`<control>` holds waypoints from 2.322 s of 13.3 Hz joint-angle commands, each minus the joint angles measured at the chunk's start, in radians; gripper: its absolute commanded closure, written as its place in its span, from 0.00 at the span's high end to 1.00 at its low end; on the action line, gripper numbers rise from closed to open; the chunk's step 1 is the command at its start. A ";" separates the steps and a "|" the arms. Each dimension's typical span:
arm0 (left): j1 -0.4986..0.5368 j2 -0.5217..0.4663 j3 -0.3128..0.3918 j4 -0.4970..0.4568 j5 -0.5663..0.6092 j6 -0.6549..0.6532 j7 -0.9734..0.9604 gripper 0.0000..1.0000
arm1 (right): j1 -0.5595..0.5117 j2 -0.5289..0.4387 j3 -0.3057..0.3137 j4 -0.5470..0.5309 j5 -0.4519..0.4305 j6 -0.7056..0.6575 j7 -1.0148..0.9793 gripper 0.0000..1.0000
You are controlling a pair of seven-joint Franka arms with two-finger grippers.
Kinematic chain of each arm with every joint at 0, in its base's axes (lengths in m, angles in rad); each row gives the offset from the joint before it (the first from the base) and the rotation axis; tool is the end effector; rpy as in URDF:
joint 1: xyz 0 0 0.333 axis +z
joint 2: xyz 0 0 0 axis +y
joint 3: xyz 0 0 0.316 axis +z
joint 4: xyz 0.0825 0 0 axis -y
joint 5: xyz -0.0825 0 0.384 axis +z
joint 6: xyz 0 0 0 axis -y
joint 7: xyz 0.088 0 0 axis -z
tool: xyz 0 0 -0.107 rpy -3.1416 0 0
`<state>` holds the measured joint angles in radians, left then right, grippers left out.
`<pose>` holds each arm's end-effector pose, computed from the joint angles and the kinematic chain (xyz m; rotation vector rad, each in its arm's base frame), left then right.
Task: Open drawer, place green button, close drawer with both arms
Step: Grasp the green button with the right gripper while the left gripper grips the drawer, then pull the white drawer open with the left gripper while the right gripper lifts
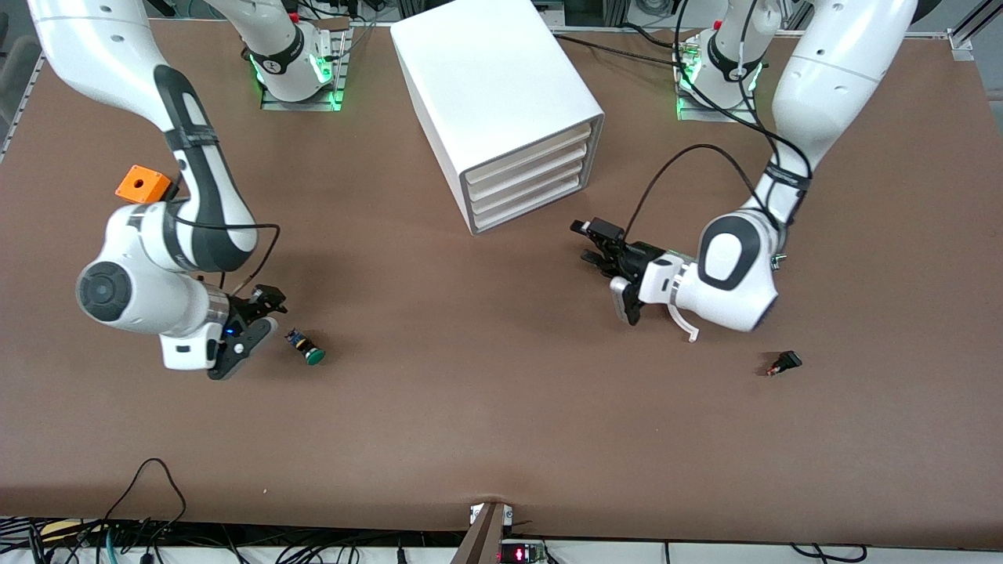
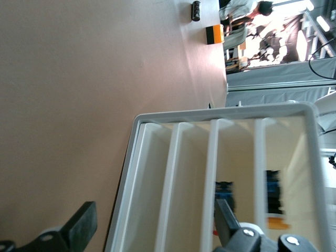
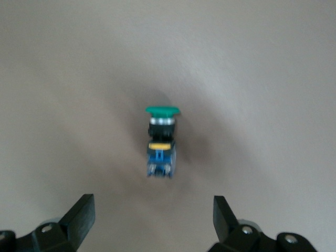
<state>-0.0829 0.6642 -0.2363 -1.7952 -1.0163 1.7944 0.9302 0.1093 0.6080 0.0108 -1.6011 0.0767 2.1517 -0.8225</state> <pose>0.5556 -0.2509 0.1920 1.8699 -0.6097 -0.3028 0.6824 0.0846 0.2710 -2.7544 -1.3252 0.0461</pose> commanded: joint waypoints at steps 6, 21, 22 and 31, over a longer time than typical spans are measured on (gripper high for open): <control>0.012 -0.041 -0.072 -0.309 -0.297 0.122 0.410 0.24 | -0.002 0.061 0.011 -0.082 0.086 0.169 -0.133 1.00; 0.032 -0.034 -0.078 -0.372 -0.298 0.039 0.380 0.38 | -0.002 0.091 0.006 -0.072 0.071 0.201 -0.147 0.30; 0.032 -0.034 -0.078 -0.378 -0.298 0.039 0.380 0.39 | 0.000 0.093 0.005 -0.072 0.069 0.203 -0.149 0.30; -0.001 -0.023 -0.078 -0.403 -0.300 0.049 0.380 0.04 | -0.002 0.001 -0.020 -0.013 0.080 0.179 -0.159 0.20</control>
<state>-0.0721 0.6584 -0.3149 -2.1800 -1.2823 1.8382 1.3039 0.1072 0.6739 -0.0103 -1.6116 0.1374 2.3602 -0.9713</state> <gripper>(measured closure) 0.824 0.670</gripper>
